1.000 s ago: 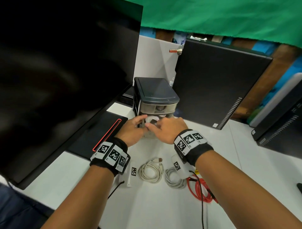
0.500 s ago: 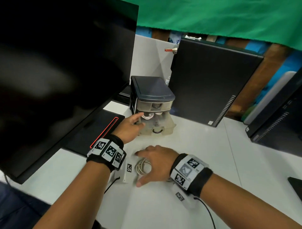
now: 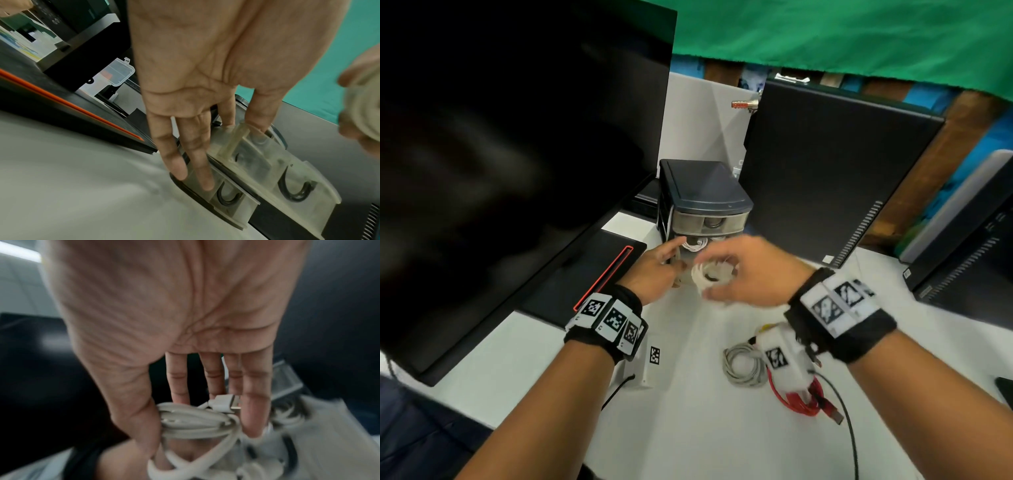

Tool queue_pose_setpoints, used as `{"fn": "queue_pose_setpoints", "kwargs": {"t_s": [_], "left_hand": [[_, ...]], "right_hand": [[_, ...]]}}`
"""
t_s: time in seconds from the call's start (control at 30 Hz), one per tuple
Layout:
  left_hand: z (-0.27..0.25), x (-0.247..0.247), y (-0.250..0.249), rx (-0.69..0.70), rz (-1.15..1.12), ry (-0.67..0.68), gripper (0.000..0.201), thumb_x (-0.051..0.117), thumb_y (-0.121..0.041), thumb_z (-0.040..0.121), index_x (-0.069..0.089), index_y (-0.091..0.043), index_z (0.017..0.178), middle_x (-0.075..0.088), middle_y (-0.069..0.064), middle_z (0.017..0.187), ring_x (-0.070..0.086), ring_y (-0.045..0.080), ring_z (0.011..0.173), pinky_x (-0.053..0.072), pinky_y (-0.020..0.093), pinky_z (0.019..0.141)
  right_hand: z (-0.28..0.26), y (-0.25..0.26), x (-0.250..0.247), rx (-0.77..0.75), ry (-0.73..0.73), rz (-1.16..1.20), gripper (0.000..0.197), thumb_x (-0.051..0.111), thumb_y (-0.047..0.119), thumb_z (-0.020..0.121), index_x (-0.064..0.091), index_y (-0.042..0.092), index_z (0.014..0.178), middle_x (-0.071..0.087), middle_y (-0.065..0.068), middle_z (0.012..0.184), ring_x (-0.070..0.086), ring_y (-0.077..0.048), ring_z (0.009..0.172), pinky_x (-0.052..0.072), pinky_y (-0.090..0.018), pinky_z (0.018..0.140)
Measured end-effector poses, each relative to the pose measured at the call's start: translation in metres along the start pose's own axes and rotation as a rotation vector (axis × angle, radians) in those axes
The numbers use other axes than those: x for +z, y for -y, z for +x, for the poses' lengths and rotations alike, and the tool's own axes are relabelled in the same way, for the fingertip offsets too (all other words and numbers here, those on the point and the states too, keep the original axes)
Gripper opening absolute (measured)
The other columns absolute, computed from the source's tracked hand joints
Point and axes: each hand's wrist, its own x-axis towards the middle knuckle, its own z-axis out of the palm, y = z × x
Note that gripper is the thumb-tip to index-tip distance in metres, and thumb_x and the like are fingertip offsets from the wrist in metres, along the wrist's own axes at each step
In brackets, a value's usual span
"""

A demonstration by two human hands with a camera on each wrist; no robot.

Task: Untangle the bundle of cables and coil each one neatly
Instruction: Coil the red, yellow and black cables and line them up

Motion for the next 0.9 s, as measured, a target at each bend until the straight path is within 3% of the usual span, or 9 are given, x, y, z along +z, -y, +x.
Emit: {"fn": "queue_pose_setpoints", "kwargs": {"t_s": [0.07,0.2,0.37,0.5,0.57,0.67,0.73,0.8,0.9], "left_hand": [[0.0,0.001,0.0,0.005,0.012,-0.008,0.053,0.059,-0.025,0.099,0.041,-0.043,0.147,0.042,-0.009,0.154,0.053,0.024,0.131,0.042,0.018,0.065],[-0.001,0.001,0.002,0.026,0.007,-0.005,0.052,0.056,-0.024,0.101,0.04,-0.042,0.147,0.041,-0.005,0.155,0.049,0.023,0.133,0.042,0.019,0.07],[-0.002,0.001,0.001,0.033,0.015,-0.003,0.052,0.055,-0.024,0.101,0.04,-0.041,0.148,0.041,-0.007,0.153,0.051,0.018,0.127,0.041,0.016,0.066],[0.002,0.0,0.004,0.039,0.011,-0.002,0.051,0.056,-0.025,0.101,0.04,-0.041,0.147,0.042,-0.008,0.154,0.052,0.021,0.13,0.041,0.017,0.067],[0.002,0.001,0.004,0.032,0.011,-0.009,0.052,0.056,-0.024,0.101,0.041,-0.04,0.148,0.044,-0.006,0.152,0.053,0.024,0.13,0.044,0.015,0.064],[0.0,0.001,0.002,0.04,0.03,-0.013,0.052,0.056,-0.022,0.101,0.041,-0.037,0.148,0.045,-0.004,0.151,0.054,0.028,0.129,0.047,0.008,0.055],[-0.002,0.002,0.001,0.056,0.052,-0.01,0.051,0.057,-0.023,0.1,0.042,-0.037,0.148,0.047,-0.004,0.15,0.054,0.029,0.128,0.05,0.013,0.065],[-0.004,0.001,-0.002,0.085,0.122,-0.08,0.047,0.063,-0.024,0.097,0.051,-0.034,0.141,0.055,-0.002,0.14,0.058,0.025,0.121,0.051,0.027,0.082],[-0.01,0.009,-0.007,0.169,0.247,-0.35,0.015,0.075,-0.026,0.086,0.068,-0.022,0.099,0.065,-0.002,0.091,0.06,0.014,0.081,0.046,0.025,0.069]], "right_hand": [[0.016,-0.005,-0.021,0.09,-0.07,0.028,0.038,0.083,0.034,0.077,0.069,0.034,0.113,0.067,0.014,0.1,0.064,-0.005,0.089,0.052,-0.022,0.076],[0.051,-0.019,-0.025,0.283,-0.116,-0.026,0.042,0.085,0.04,0.074,0.063,0.027,0.107,0.065,0.008,0.094,0.063,-0.011,0.082,0.048,-0.025,0.063],[0.053,-0.031,0.0,0.299,-0.17,-0.102,0.056,0.082,0.047,0.075,0.063,0.021,0.121,0.067,-0.001,0.113,0.065,-0.019,0.1,0.056,-0.037,0.088],[0.033,-0.03,0.008,0.204,-0.122,-0.16,0.042,0.078,0.053,0.077,0.073,0.028,0.11,0.069,0.003,0.108,0.064,-0.019,0.1,0.055,-0.039,0.089],[0.025,-0.03,0.012,0.152,-0.078,-0.285,0.044,0.073,0.057,0.08,0.073,0.029,0.114,0.066,0.002,0.116,0.058,-0.02,0.111,0.051,-0.041,0.094],[0.022,-0.036,0.017,0.165,0.046,-0.511,0.063,0.059,0.07,0.082,0.06,0.032,0.133,0.051,-0.002,0.137,0.039,-0.024,0.129,0.039,-0.046,0.104],[0.02,-0.038,0.018,0.168,0.034,-0.448,0.065,0.058,0.069,0.084,0.056,0.031,0.137,0.048,-0.003,0.141,0.036,-0.025,0.131,0.038,-0.047,0.106],[0.016,-0.04,0.016,0.145,-0.132,-0.331,0.052,0.064,0.061,0.084,0.063,0.027,0.123,0.055,0.001,0.126,0.045,-0.022,0.12,0.043,-0.043,0.1],[0.011,-0.045,0.013,0.134,-0.288,-0.274,0.036,0.068,0.06,0.081,0.062,0.027,0.095,0.056,0.008,0.099,0.052,-0.016,0.099,0.048,-0.037,0.087]]}}
